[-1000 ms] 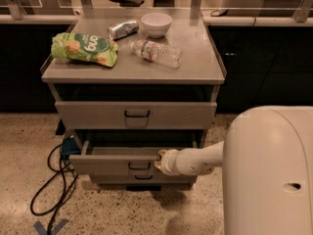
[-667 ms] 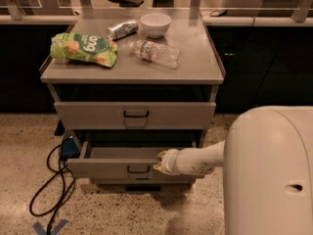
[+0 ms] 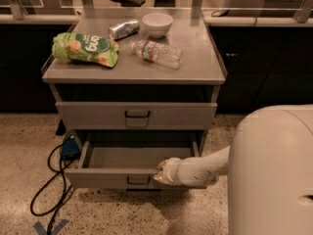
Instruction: Open middle drawer
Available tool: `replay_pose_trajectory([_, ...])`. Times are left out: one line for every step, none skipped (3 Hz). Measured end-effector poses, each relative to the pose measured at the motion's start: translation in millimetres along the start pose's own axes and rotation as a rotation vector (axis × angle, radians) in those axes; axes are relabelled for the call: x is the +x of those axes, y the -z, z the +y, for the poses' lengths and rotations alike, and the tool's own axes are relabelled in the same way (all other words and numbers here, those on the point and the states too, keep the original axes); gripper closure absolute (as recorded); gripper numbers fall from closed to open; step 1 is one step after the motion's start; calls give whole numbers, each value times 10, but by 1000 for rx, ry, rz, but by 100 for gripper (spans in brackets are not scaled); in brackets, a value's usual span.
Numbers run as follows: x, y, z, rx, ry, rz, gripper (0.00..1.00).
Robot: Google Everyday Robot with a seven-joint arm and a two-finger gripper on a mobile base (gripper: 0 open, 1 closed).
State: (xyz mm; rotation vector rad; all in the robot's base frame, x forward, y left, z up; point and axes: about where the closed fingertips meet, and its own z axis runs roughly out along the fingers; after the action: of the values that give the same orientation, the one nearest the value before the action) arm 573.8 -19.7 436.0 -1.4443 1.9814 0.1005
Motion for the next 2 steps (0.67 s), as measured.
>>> replay_pose_trajectory([50,89,142,-4,-7,10,100])
replay_pose_trajectory([109,193,312,-9,-15,23,100])
